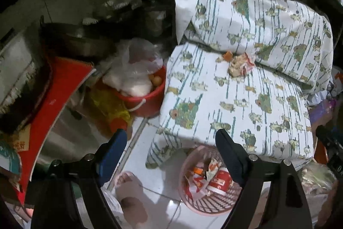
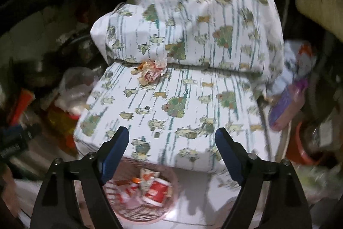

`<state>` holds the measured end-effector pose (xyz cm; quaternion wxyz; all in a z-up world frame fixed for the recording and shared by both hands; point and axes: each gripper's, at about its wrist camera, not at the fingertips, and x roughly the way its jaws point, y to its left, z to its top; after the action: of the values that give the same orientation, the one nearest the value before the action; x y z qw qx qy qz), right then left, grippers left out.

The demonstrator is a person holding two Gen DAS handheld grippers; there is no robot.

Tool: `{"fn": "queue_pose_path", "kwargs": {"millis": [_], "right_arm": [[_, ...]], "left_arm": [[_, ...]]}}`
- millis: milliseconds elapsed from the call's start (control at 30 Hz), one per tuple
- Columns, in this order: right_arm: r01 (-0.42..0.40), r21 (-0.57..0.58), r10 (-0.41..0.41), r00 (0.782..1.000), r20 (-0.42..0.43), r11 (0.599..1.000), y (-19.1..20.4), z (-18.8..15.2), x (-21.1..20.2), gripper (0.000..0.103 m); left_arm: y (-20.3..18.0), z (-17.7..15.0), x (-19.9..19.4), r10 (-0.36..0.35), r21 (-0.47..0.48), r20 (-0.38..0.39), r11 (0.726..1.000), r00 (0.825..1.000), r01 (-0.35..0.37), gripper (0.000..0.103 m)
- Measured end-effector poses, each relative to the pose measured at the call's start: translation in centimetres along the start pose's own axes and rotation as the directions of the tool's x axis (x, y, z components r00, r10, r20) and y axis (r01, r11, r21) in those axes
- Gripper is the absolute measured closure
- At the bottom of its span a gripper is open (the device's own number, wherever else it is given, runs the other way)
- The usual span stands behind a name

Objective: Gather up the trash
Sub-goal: 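Move both open tools back up over the trash on the stool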

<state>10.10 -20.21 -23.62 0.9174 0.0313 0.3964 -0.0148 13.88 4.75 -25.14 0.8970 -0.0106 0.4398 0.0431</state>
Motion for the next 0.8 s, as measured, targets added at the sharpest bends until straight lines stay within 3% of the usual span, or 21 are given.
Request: {"fn": "queue_pose_path", "kwargs": {"millis": [167, 267, 333, 400, 467, 600, 800], "right_arm": [[0.022, 0.010, -0.023, 0.999, 0.026, 1.000, -0.4, 0.3, -0.6, 0.022], [0.008, 0.046, -0.009, 1.000, 0.011, 0.999, -1.1, 0.9, -0.7, 0.022], [0.005, 0.050, -0.005, 1.000, 0.006, 0.999, -1.3, 1.5, -0.9, 0.024], [0.015, 0.026, -0.016, 1.000, 0.011, 1.000, -1.2, 2.6, -1.4, 0.035], [0.021, 0.010, -0.022, 0.999, 0.043, 1.000, -1.0, 3.9, -2.3, 0.037], [-0.015, 0.010, 0.014, 0.995, 0.098, 1.000, -1.3, 6.3, -4.0, 0.037], [0.000, -0.002, 0.000, 0.981, 0.192, 1.000, -2.3, 10.7, -5.3, 0.025]], "left_arm": [[0.5, 0.4, -1.1, -0.010, 0.007, 0.052, 1.000, 0.999, 0.009, 0.014], [0.8, 0.7, -2.4, 0.034, 0.040, 0.106, 0.998, 0.994, -0.038, 0.013], [1.0, 0.9, -3.3, 0.028, 0.034, 0.146, 0.999, 0.989, -0.034, 0.008], [0.8, 1.2, -4.2, 0.039, 0.027, 0.195, 0.999, 0.980, -0.046, 0.000], [0.0, 1.6, -5.1, 0.077, 0.057, 0.218, 0.994, 0.973, -0.092, 0.000], [-1.2, 3.6, -7.4, 0.112, 0.081, 0.246, 0.987, 0.963, -0.136, 0.000], [-2.2, 8.0, -10.0, 0.029, 0.105, 0.311, 0.992, 0.950, -0.065, 0.000]]}}
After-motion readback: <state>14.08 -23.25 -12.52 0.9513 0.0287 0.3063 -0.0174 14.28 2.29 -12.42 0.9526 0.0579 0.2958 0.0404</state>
